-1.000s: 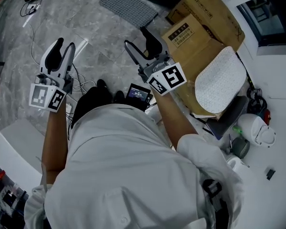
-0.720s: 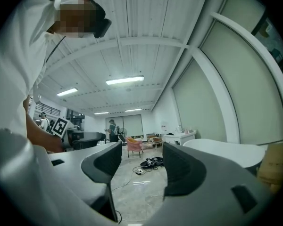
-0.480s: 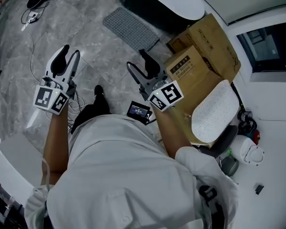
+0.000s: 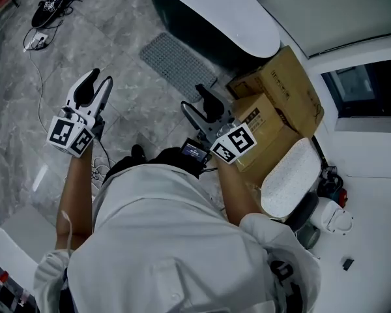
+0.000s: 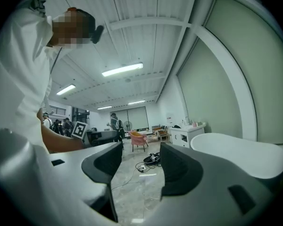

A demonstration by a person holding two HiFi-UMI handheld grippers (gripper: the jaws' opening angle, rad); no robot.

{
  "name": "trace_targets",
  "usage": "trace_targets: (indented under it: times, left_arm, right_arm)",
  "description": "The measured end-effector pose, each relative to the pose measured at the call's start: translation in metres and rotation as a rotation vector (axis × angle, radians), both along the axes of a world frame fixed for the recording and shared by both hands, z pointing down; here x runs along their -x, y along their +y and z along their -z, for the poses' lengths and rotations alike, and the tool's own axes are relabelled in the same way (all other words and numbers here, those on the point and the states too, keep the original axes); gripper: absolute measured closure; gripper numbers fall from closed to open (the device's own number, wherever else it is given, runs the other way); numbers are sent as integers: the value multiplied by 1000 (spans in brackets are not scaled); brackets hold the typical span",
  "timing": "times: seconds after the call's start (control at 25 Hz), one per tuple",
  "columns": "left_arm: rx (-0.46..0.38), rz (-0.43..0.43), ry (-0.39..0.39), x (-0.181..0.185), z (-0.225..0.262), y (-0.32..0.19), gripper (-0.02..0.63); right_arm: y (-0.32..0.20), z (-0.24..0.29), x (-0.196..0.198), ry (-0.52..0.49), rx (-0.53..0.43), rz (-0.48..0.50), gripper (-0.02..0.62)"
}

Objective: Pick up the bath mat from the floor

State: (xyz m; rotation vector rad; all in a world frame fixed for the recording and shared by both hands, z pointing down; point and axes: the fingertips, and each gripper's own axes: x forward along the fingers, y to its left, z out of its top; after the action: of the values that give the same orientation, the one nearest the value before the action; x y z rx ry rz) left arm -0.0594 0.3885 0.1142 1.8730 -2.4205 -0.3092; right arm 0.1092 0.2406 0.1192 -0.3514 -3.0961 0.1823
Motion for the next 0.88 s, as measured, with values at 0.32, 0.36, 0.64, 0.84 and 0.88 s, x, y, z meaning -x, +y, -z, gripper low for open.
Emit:
trace_targets:
  times: [0.32,0.36,0.64,0.84,0.88]
  left_arm:
    - [106,-177,-61,50,-30,-122,440]
    - [105,-184,-53,62,-31,-140,440]
    - [236,-239,-30,148,-52,-272,440]
    - [338,-300,17,189,-88,-348,430]
    - [350,-312,38,196,-97,-360,428]
  right_arm:
    - [-64,-30,65,48,-164,22,327]
    - [-83,-32,75,36,-146,7,327]
    - [-217,-48,136,23,-3,-80,327]
    - [-321,-78,146,36,130,-222,327]
    - [-342,-88,143,35,176,-276,328]
